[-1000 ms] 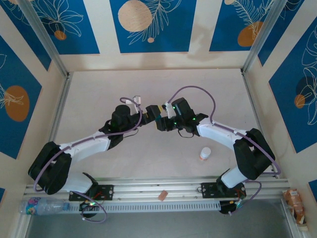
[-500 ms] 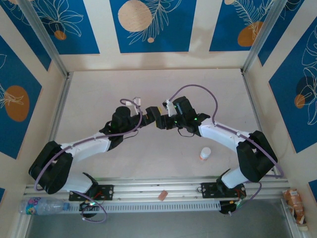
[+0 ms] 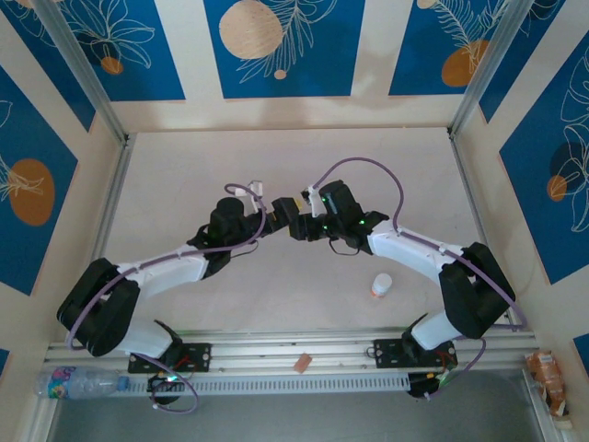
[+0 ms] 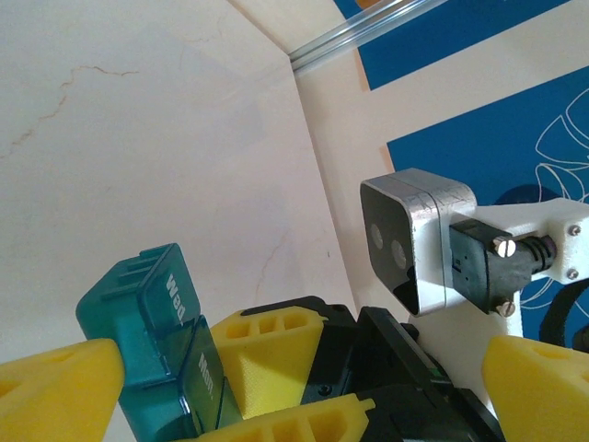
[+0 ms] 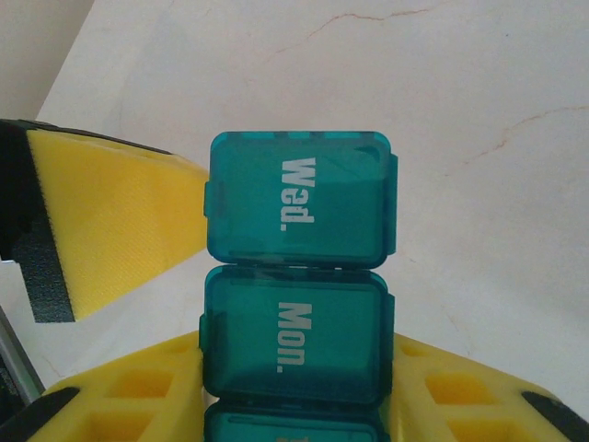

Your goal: Sort the pills into containers

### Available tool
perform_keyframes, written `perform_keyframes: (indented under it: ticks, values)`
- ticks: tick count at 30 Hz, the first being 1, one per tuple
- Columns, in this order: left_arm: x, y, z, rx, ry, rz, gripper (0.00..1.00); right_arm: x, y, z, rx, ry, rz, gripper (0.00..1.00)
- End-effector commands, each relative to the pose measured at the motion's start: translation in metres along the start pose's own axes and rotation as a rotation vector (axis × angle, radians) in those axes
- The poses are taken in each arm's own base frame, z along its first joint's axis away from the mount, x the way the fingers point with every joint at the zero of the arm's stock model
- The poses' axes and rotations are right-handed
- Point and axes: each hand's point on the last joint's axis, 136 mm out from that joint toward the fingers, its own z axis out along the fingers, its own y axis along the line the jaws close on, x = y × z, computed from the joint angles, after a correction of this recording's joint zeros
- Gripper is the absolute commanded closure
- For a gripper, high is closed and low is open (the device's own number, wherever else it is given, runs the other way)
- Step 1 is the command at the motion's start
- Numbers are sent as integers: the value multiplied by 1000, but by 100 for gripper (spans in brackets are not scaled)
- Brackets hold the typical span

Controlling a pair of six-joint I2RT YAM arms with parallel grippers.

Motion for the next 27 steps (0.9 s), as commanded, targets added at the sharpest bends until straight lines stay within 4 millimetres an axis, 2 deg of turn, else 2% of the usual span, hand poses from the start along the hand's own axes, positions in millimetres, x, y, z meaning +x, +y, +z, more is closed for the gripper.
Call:
perform_keyframes:
  ticks: [1, 16, 21, 27]
  values:
    - [-9, -31, 5, 87, -23, 13, 0, -1, 23, 3, -70, 3, -39, 74]
    - [-5, -44, 7, 113, -16, 15, 0, 3, 17, 10, -47, 15, -40, 74]
    - [-7, -41, 6, 96, -27, 24, 0, 6, 14, 10, -35, 19, -42, 74]
    - [-20, -27, -9, -16, -75, 99, 0, 17, -1, 11, -9, 45, -32, 74]
